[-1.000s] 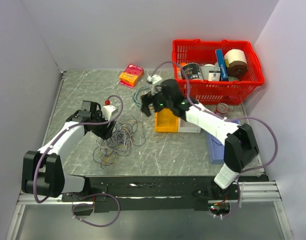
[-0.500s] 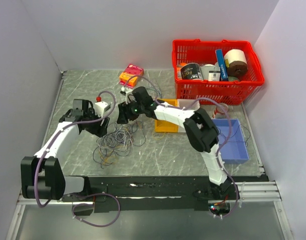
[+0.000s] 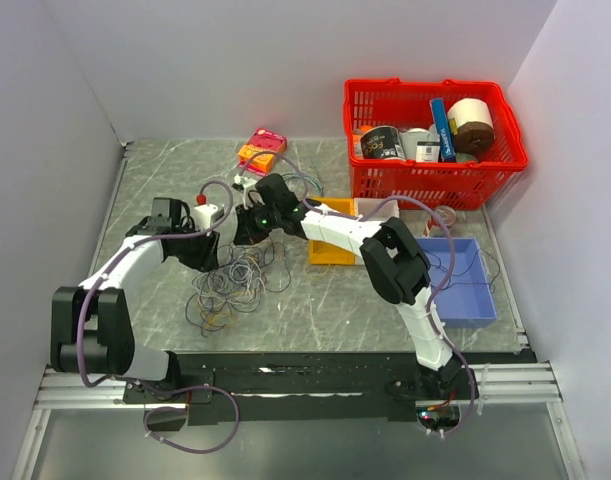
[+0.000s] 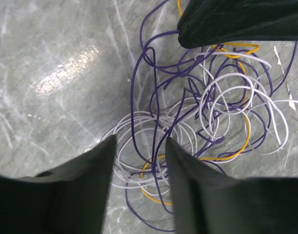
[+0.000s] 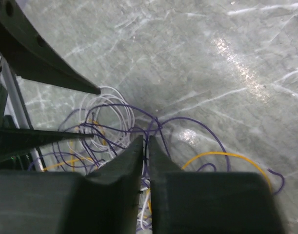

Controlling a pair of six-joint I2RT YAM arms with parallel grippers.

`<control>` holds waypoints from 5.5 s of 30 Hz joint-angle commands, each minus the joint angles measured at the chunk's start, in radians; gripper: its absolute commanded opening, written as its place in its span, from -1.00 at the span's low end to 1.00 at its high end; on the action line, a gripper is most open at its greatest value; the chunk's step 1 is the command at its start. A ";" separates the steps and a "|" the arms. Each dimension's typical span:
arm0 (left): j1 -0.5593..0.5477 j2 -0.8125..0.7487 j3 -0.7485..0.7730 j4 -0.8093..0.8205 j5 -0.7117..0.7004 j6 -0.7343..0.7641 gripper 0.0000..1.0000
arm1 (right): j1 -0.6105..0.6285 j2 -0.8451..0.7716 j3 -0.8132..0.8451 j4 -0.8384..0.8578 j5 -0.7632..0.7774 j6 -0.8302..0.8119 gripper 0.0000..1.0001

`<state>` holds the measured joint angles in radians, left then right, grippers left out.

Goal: Untangle the cables

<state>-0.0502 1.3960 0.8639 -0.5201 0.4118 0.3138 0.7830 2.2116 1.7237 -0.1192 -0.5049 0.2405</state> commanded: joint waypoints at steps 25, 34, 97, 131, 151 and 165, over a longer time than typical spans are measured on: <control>0.021 -0.005 -0.034 0.020 -0.018 0.050 -0.98 | -0.013 -0.740 0.275 -0.180 0.434 -0.278 -1.00; 0.029 -0.127 0.070 -0.099 0.140 0.018 -0.98 | -0.010 -0.779 0.262 -0.215 0.389 -0.320 -1.00; 0.015 -0.166 1.169 -0.173 0.121 -0.406 -0.98 | 0.093 -0.486 0.036 0.129 0.166 -0.084 -1.00; 0.004 -0.198 0.129 -0.006 0.096 -0.061 0.93 | -0.869 -1.268 -0.371 -0.582 0.542 -0.135 -1.00; 0.006 -0.190 0.113 -0.040 0.120 -0.012 0.93 | -1.111 -1.124 -0.837 -0.452 0.433 0.141 0.00; 0.006 -0.175 0.132 -0.043 0.125 -0.004 0.93 | -1.111 -1.130 -0.836 -0.496 0.626 0.155 1.00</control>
<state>-0.0410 1.2118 0.9745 -0.5632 0.5102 0.2867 -0.3233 1.1278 0.8474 -0.6254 0.0692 0.3649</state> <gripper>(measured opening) 0.963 0.996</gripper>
